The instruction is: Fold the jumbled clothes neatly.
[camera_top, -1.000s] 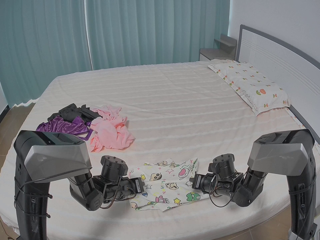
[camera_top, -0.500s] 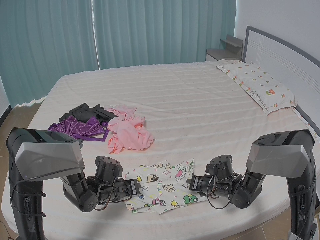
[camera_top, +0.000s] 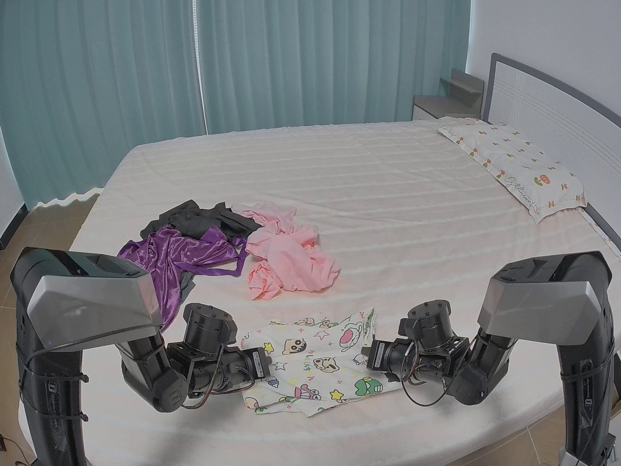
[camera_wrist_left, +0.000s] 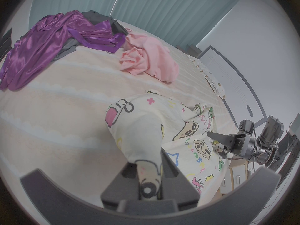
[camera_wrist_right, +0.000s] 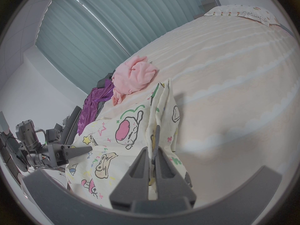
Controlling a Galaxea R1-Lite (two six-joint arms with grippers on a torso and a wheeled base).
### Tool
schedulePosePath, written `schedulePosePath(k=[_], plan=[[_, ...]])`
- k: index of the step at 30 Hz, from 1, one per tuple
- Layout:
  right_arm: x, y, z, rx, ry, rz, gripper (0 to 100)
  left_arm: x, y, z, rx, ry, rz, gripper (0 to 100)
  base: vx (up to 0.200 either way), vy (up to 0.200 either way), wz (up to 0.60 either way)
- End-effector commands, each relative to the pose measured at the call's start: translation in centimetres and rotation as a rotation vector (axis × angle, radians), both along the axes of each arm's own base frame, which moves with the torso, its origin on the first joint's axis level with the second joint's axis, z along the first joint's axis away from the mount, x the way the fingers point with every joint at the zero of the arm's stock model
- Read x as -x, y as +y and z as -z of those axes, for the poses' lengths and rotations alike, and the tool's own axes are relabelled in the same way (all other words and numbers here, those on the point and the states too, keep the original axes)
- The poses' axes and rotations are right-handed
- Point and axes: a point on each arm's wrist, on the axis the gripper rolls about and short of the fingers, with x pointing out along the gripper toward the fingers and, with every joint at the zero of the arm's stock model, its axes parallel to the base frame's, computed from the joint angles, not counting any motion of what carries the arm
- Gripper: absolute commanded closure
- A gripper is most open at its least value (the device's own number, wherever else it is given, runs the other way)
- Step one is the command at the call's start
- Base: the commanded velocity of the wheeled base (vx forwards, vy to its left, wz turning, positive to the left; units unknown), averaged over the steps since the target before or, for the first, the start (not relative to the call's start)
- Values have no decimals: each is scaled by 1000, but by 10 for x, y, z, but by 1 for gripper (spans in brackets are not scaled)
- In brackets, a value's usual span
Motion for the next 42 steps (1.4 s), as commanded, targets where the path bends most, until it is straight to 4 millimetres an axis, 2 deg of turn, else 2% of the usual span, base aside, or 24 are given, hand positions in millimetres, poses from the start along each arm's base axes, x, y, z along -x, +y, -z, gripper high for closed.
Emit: schedulePosePath(k=[1, 12, 13, 14, 20, 24, 27, 34, 39, 40, 42], plan=[[0, 0, 0, 6, 0, 6, 100, 0, 0, 1, 2, 5, -7, 100, 0, 200, 0], [2, -2, 1, 21, -1, 19, 100, 4, 2, 6, -2, 30, -15, 100, 0, 0, 0], [2, -2, 1, 22, 0, 19, 100, 4, 2, 6, -1, 30, -16, 0, 0, 0, 0], [3, -2, 1, 23, 2, 18, 0, 4, 2, 5, 3, 28, -17, 0, 0, 0, 0], [10, -9, -7, 29, 1, 22, 0, 7, 4, 6, 10, 4, -24, 0, 0, 0, 0], [22, -20, -20, 31, 7, 14, 0, 12, 15, 8, 13, 10, -44, 0, 0, 0, 0], [29, -24, -20, 39, 29, -1, 0, 14, 21, 8, 23, 15, -67, 0, 0, 0, 0], [50, -28, -11, 82, 95, -66, 0, 25, 39, 2, 165, 17, -184, 0, 0, 0, 0], [51, -27, -10, 100, 98, -90, 0, 27, 47, 0, 214, 0, -221, 0, 0, 0, 0], [51, -27, -9, 110, 98, -97, 100, 27, 48, -1, 222, 0, -231, 0, 0, 0, 0], [53, -25, -8, 130, 98, -117, 100, 27, 50, -1, 232, 1, -242, 0, 0, 0, 0]])
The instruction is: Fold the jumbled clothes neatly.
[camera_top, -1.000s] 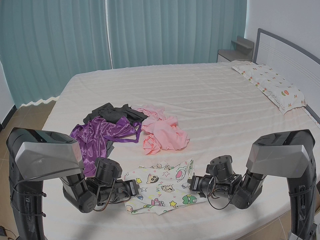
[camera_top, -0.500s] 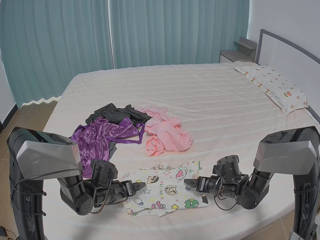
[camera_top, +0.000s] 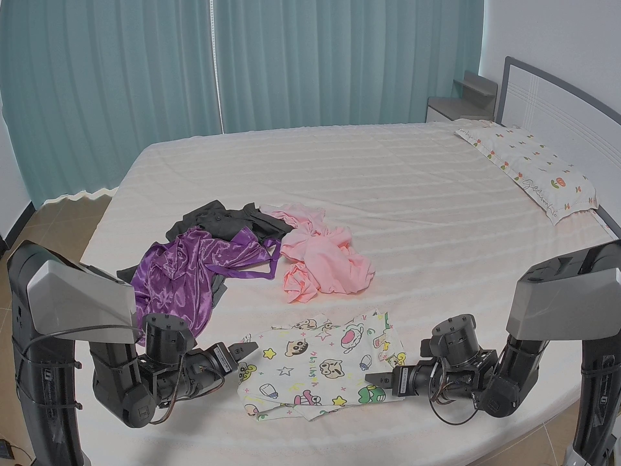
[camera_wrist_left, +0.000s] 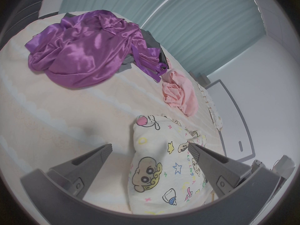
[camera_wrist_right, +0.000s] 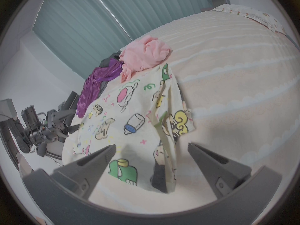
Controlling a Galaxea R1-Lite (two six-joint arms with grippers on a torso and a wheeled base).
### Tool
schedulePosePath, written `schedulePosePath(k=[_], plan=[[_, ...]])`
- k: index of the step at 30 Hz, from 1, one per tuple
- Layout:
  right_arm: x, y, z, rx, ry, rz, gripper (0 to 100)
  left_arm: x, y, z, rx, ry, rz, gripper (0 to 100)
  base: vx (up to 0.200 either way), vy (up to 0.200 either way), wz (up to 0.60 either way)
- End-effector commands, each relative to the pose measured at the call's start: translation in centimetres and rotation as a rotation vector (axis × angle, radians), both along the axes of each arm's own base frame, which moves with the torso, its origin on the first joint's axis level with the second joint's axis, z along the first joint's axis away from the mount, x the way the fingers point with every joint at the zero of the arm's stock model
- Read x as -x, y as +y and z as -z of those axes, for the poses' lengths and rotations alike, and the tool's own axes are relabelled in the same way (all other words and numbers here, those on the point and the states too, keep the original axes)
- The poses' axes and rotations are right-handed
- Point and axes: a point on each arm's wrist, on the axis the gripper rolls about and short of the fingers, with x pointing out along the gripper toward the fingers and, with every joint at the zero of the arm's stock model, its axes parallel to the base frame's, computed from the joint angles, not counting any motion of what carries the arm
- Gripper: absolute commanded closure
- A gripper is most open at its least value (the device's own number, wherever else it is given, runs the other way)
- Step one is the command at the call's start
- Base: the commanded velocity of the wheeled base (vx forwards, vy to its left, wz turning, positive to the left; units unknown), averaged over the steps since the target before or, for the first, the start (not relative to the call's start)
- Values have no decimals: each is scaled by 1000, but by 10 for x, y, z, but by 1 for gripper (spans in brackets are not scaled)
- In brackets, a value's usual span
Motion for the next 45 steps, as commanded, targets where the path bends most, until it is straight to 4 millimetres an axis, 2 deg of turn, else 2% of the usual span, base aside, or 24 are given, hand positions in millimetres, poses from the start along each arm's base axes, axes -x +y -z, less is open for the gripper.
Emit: schedulePosePath(k=[1, 9, 17, 27, 28, 33, 37, 39, 43, 44, 45], plan=[[6, 3, 1, 27, 13, -34, 100, 2, 7, 0, 6, 12, -25, 0, 0, 0, 0], [15, -6, -8, 77, 20, -63, 100, 4, 10, -1, 5, 15, -33, 0, 0, 0, 0], [14, -20, -12, 127, 48, -52, 100, 4, 11, 1, 2, 21, -38, 0, 0, 0, 0], [9, -19, -11, 149, 54, -64, 100, 4, 11, 3, 1, 25, -38, 0, 0, 0, 0], [9, -19, -12, 148, 52, -64, 0, 4, 11, 2, 1, 24, -38, 0, 0, 0, 0], [4, -22, -21, 123, -12, -41, 0, 4, 11, 3, 1, 25, -38, 0, 0, 0, 0], [-10, -33, -53, 42, -127, 21, 0, 4, 11, 3, 0, 26, -38, 0, 0, 0, 0], [-26, -30, -60, -3, -159, 36, 0, 4, 11, 3, 1, 25, -38, 0, 0, 0, 0], [-57, -18, -52, -54, -169, 80, 0, 4, 11, 3, 1, 25, -38, 0, 0, 0, 0], [-57, -18, -52, -54, -169, 80, 0, 4, 11, 3, 1, 25, -38, 0, 0, 0, 0], [-70, -13, -36, -42, -142, 81, 0, 4, 11, 3, 1, 25, -38, 0, 0, 0, 0]])
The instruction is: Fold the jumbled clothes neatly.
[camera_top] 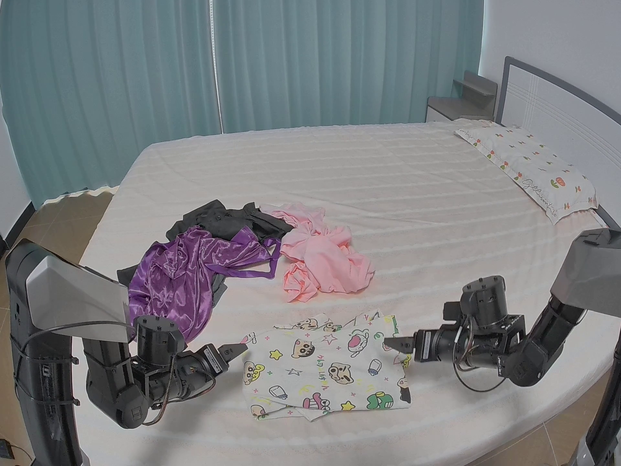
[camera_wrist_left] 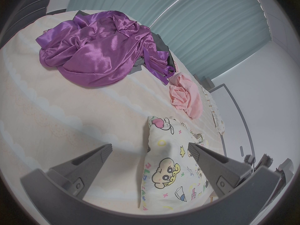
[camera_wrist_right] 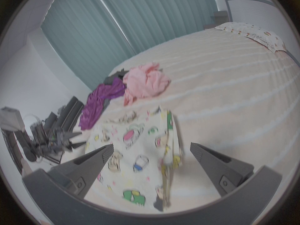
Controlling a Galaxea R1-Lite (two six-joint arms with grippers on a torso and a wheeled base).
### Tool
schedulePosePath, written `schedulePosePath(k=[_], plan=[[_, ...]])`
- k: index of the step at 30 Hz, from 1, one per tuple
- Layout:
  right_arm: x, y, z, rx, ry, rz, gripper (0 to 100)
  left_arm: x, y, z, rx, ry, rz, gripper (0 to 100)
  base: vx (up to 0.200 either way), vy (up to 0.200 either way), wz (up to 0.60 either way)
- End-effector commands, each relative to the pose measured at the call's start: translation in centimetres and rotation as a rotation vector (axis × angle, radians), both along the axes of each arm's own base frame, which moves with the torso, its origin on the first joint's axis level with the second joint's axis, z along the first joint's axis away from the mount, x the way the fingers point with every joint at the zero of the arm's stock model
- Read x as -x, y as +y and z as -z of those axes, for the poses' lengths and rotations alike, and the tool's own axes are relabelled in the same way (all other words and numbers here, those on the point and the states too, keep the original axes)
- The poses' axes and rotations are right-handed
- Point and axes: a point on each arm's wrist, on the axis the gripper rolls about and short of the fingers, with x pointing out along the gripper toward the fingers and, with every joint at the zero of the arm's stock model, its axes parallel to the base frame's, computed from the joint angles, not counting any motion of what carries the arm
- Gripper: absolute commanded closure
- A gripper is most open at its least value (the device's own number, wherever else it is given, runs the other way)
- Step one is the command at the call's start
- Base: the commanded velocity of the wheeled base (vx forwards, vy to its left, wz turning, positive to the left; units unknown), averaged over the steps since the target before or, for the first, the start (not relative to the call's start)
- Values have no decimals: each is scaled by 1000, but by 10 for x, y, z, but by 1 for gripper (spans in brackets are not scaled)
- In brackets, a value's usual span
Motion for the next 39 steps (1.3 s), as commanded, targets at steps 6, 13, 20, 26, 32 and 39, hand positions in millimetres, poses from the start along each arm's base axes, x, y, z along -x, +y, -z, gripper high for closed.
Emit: schedulePosePath(k=[6, 13, 20, 26, 32, 39], plan=[[-60, 22, 57, -4, 65, 44, 0, 0, 0, 1, 0, 1, 0, 0, 0, 0, 0], [-64, 26, 59, -11, 61, 43, 0, -1, 1, 1, 1, 0, -4, 0, 0, 0, 0], [-68, 28, 62, -16, 57, 47, 100, -2, 1, 0, 1, -2, -5, 0, 0, 0, 0], [-70, 26, 57, -50, 51, 76, 100, -1, 1, 1, 1, -1, -5, 0, 0, 0, 0], [-76, 24, 46, -63, -12, 111, 100, -1, 1, 1, 1, -1, -5, 0, 0, 0, 0], [-88, 18, 42, -63, -62, 163, 100, -2, 1, 0, 1, -2, -5, 0, 0, 0, 0]])
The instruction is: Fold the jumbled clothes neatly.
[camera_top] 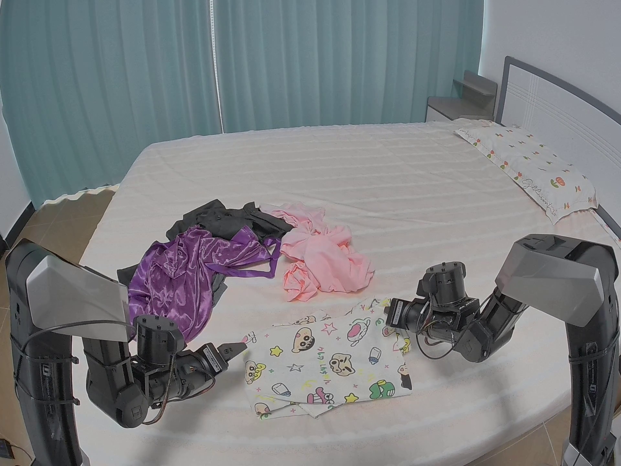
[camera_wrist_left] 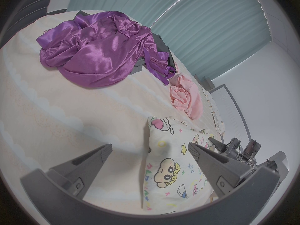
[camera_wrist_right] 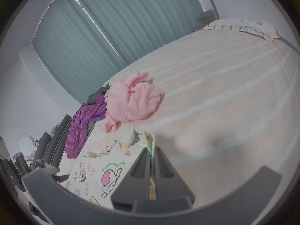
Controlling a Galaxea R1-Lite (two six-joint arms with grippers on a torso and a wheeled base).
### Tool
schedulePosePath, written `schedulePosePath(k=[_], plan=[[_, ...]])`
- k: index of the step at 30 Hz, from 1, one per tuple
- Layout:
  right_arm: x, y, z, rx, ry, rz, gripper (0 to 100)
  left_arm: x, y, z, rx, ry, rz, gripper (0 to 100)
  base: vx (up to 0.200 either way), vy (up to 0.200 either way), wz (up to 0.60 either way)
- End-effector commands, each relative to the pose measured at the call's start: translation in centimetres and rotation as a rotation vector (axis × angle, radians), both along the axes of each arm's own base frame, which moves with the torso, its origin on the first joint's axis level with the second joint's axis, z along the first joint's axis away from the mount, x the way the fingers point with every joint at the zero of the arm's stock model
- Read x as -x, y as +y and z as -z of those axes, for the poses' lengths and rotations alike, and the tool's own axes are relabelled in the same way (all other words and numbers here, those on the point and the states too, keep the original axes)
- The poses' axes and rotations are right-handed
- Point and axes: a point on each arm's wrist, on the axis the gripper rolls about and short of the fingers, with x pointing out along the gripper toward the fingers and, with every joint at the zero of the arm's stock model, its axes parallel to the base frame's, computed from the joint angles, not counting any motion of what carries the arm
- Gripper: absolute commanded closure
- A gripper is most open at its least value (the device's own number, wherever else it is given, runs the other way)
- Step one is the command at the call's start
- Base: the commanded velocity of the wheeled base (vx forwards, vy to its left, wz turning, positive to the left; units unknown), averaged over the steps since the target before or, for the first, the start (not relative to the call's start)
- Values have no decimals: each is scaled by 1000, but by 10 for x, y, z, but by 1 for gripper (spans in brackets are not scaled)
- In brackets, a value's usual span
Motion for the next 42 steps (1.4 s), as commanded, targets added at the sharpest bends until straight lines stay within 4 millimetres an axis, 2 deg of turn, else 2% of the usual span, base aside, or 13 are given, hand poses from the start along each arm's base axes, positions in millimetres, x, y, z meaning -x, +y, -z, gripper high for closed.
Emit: schedulePosePath(k=[1, 9, 10, 15, 20, 24, 28, 31, 34, 38, 39, 41, 42], plan=[[-4, -2, 0, 1, -9, 12, 100, 0, 0, 0, 0, 1, 0, 0, 0, 0, 0], [-4, -1, 14, 17, 26, 11, 100, 0, 0, 0, 0, 0, 0, 0, 0, 0, 0], [-5, -1, 15, 15, 27, 12, 0, 0, 0, 0, 0, 0, 0, 0, 0, 0, 0], [-5, -4, 11, 17, 8, 39, 0, 0, 0, 0, 0, 1, 0, 0, 0, 0, 0], [-1, -17, -16, 20, -35, 119, 0, -4, 5, -7, 3, -40, -25, 0, 0, 0, 0], [29, -41, -81, -36, -122, 179, 0, 0, 20, -44, 16, -207, -54, 0, 0, 0, 0], [97, -63, -136, -57, -209, 196, 0, 30, 35, -88, -106, -381, -19, 0, 0, 0, 0], [146, -76, -164, -80, -293, 198, 0, 57, 40, -115, -148, -490, -28, 0, 0, 0, 0], [207, -97, -190, -92, -422, 189, 0, 89, 47, -139, -221, -602, -50, 0, 0, 0, 0], [256, -118, -193, 27, -491, 207, 0, 114, 54, -158, -297, -688, -99, 0, 0, 0, 0], [258, -119, -192, 33, -491, 207, 0, 115, 54, -159, -298, -691, -100, 0, 0, 0, 0], [288, -131, -193, 73, -522, 240, 0, 134, 59, -170, -319, -735, -105, 0, 0, 0, 0], [291, -133, -194, 74, -525, 243, 0, 136, 59, -170, -327, -735, -102, 0, 0, 0, 0]])
